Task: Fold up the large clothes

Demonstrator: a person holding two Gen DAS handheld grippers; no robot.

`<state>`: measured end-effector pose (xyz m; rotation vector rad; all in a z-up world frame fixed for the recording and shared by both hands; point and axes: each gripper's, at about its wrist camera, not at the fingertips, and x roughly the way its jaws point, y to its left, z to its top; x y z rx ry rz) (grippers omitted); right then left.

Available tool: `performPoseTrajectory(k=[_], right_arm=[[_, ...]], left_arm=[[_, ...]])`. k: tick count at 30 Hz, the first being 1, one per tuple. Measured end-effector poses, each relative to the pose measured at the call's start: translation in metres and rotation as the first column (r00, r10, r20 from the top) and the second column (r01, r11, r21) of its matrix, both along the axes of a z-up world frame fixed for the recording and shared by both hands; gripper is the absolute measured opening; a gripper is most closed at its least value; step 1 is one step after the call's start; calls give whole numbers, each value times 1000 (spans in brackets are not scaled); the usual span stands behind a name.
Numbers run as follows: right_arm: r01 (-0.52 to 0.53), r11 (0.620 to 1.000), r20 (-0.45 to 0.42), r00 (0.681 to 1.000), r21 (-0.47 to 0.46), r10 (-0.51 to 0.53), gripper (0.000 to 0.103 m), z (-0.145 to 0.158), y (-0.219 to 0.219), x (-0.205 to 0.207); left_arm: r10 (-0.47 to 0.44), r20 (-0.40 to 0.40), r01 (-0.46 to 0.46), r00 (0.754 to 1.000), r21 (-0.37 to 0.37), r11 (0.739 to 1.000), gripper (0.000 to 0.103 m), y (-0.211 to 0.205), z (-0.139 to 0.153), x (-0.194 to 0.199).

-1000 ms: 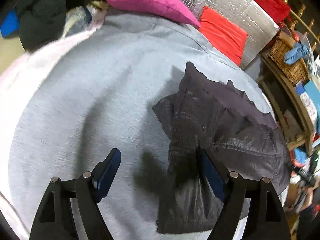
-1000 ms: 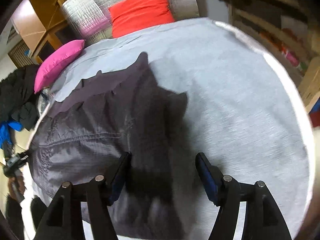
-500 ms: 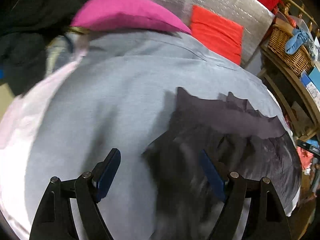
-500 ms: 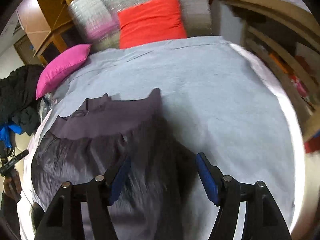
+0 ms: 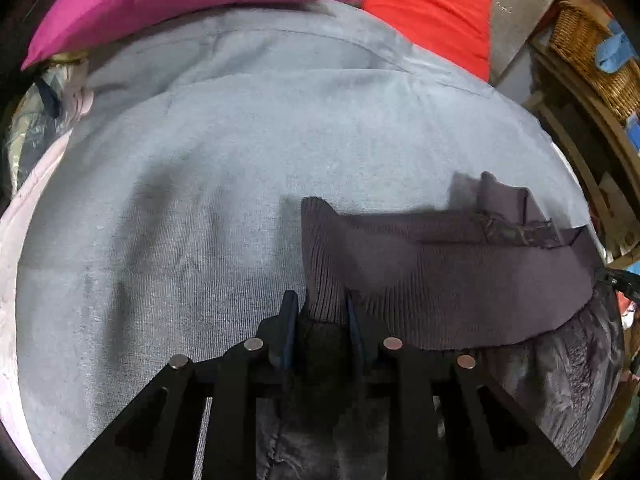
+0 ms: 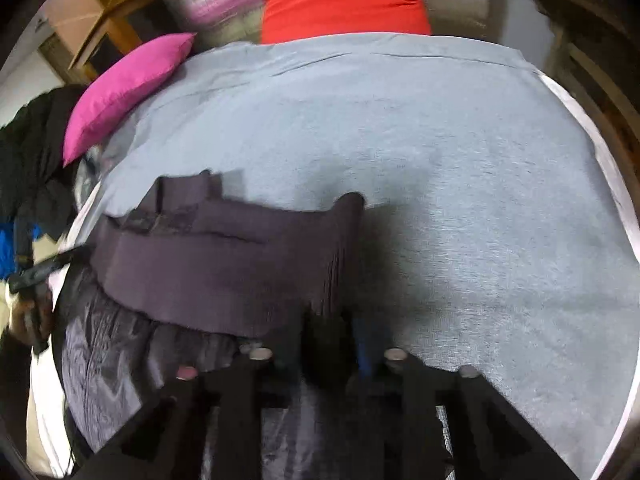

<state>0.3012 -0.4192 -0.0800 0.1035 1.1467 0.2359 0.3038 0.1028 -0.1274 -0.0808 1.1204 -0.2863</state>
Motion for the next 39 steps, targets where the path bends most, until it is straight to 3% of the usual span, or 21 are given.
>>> performPoseTrajectory(k=[4,8,13,15,16,17,19,22,27,31,35,37,39], right_arm=[[72,997,80,994,-40,-69,16,14,-18,-3],[114,991,46,993,-69,-111,16,-15,-22,-2],[229,973,38,973,15,-229,16,-36,-38,-5],[249,968,30,968,15,-249,16,-38,-39,-6],[257,966,28,966,13,-257,18,-37,-38,-7],[264,965,30,964,11,-264,21,-35,-37,-8],[268,963,39,963,12,-268,33,-22,-32,-12],[294,955,101,952,-45,-289,78,10,-28,-33],[321,947,232,921,-4,-312,78,63,-13,-93],[233,972,342,912,23,-227,78,69,34,-160],[230,965,382,909,-126,-166,78,34,72,-195],[248,943,368,917,-221,-155,78,13,76,-197],[284,910,362,917,-302,-166,78,-9,69,-198]], left_arm=[[46,27,-46,999,-4,999,21,8,-9,2],[88,24,-87,996,-11,996,22,14,-25,3],[97,35,-97,995,-3,995,22,15,-24,0],[102,43,-103,994,28,994,26,11,-22,-2],[107,45,-109,993,42,993,34,8,-18,-3],[118,47,-120,992,39,992,40,6,-12,-6],[145,55,-145,988,0,989,60,10,9,-17],[183,128,-178,975,-55,983,73,25,44,-41],[270,233,-235,934,-168,957,78,50,89,-112],[245,266,-192,932,-211,958,79,39,80,-164],[230,316,-191,920,-150,970,79,17,52,-204],[233,365,-224,901,-66,972,79,8,35,-220],[230,370,-252,900,12,968,79,6,19,-225]])
